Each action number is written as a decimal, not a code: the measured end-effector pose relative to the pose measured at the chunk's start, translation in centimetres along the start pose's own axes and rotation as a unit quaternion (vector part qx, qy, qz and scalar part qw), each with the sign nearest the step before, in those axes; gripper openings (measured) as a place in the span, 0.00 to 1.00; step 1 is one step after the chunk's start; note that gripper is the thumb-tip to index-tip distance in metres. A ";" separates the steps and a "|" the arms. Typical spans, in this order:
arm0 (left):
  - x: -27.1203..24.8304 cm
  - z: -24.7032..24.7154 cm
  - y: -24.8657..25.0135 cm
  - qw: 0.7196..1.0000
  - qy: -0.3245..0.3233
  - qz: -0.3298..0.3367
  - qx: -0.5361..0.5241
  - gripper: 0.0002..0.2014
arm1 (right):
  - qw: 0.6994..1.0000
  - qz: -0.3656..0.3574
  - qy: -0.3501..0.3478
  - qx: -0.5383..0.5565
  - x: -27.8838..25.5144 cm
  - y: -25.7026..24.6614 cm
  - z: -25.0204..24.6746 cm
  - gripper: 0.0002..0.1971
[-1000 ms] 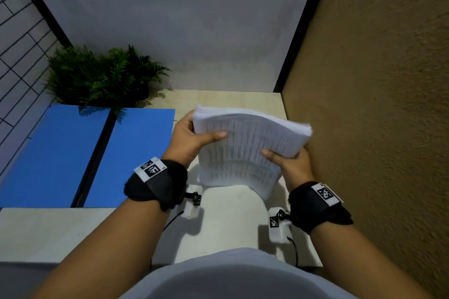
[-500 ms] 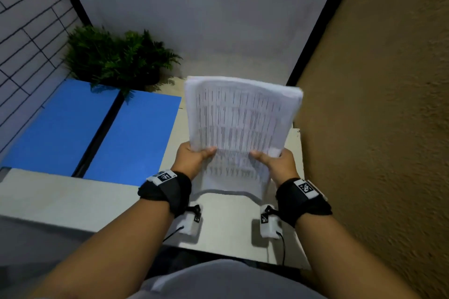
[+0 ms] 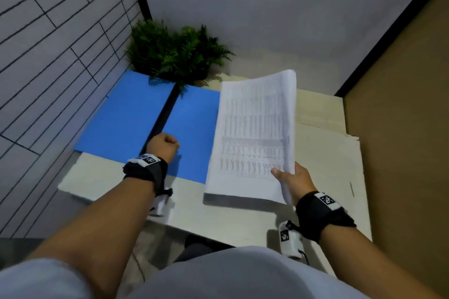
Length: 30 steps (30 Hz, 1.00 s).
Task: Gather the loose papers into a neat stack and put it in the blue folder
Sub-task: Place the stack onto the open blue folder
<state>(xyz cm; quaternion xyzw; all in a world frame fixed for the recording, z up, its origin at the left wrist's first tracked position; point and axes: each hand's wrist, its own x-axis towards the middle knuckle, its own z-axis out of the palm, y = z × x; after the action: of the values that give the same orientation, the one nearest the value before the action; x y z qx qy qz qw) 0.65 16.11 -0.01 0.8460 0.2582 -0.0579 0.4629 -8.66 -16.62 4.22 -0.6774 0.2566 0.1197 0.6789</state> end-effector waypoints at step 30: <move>4.6 -4.6 -9.0 0.945 -0.222 0.089 0.221 0.08 | 0.986 0.140 0.010 -0.087 7.4 5.3 11.0 0.22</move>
<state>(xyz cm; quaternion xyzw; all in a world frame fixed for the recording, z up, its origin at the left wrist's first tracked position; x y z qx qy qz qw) -0.49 25.52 -5.75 0.9123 0.0530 -0.2588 0.3130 -3.15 -6.95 -4.68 -0.6921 0.3441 0.2290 0.5918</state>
